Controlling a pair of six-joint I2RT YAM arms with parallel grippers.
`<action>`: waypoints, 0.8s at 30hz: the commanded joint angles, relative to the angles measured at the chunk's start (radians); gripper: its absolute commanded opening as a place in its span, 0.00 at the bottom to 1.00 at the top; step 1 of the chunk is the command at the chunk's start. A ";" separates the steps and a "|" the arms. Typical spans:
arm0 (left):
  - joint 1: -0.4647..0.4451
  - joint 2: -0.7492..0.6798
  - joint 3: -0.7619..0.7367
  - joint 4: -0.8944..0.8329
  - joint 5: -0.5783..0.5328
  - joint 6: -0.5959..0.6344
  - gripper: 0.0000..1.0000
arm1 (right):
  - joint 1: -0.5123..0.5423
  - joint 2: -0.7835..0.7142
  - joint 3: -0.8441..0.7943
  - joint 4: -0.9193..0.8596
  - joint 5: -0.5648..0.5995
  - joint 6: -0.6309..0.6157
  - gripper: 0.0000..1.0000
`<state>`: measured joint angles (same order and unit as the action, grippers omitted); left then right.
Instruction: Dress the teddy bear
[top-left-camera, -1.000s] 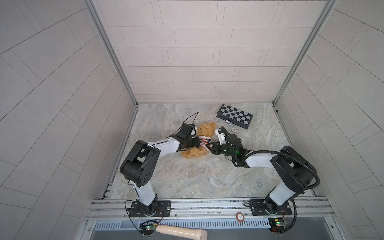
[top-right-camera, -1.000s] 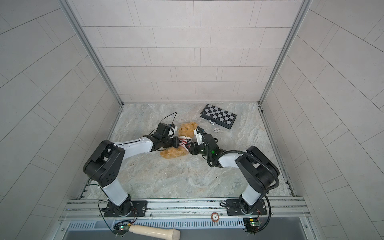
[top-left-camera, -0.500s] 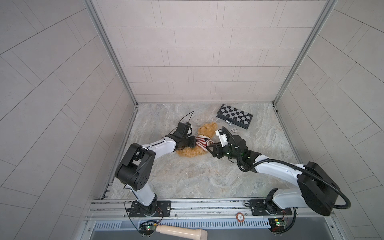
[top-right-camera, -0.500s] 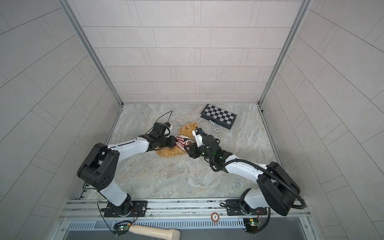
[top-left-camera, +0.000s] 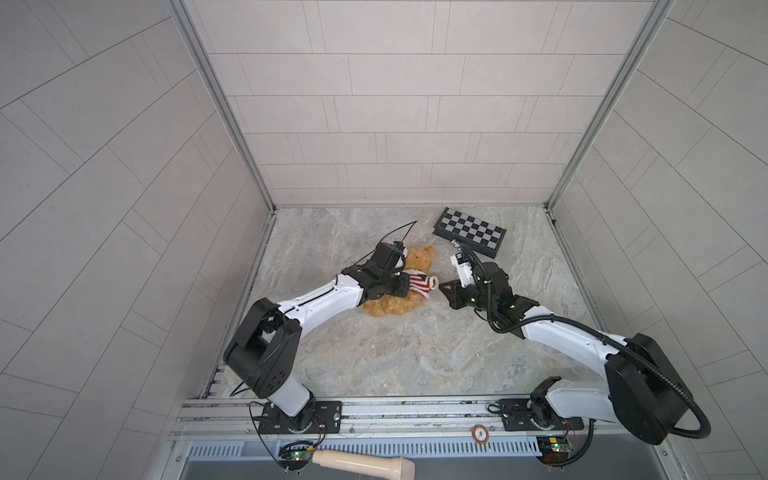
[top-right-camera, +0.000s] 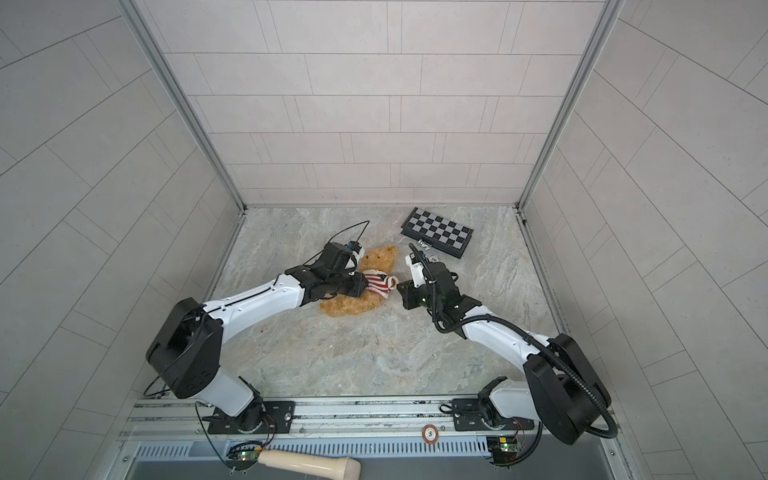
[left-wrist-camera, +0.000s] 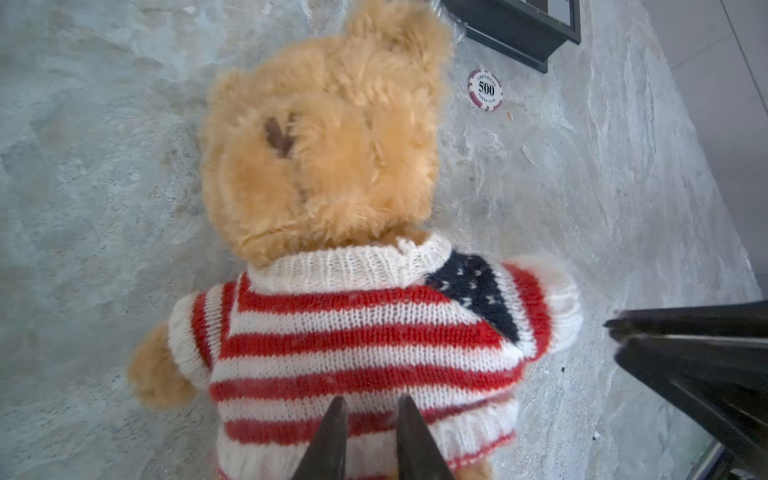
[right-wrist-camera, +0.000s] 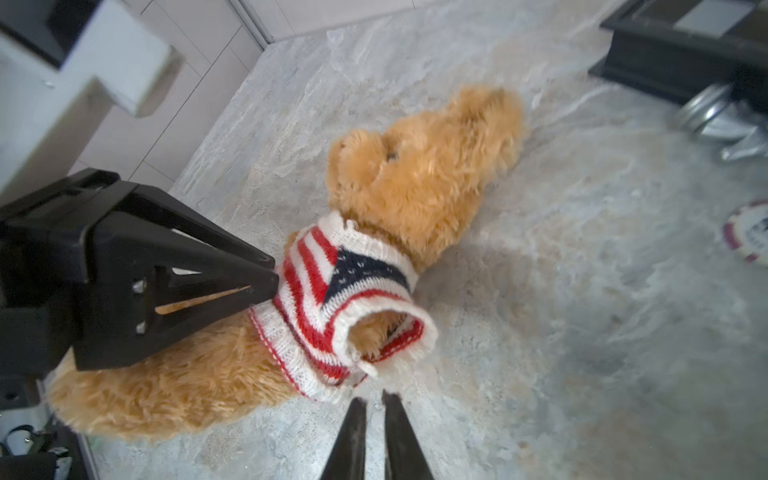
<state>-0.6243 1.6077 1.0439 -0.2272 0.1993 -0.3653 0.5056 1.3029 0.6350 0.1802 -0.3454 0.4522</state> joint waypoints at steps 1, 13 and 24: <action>0.011 0.065 0.004 -0.041 -0.007 0.008 0.22 | 0.001 0.000 -0.005 0.035 -0.003 -0.003 0.10; 0.044 0.080 -0.001 -0.053 -0.015 0.044 0.17 | 0.008 0.113 0.080 0.089 -0.069 -0.026 0.11; 0.044 0.084 -0.010 -0.049 -0.002 0.050 0.15 | 0.009 0.207 0.116 0.157 -0.126 0.003 0.20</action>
<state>-0.5880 1.6848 1.0443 -0.2272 0.2123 -0.3344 0.5098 1.4944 0.7311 0.2901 -0.4381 0.4484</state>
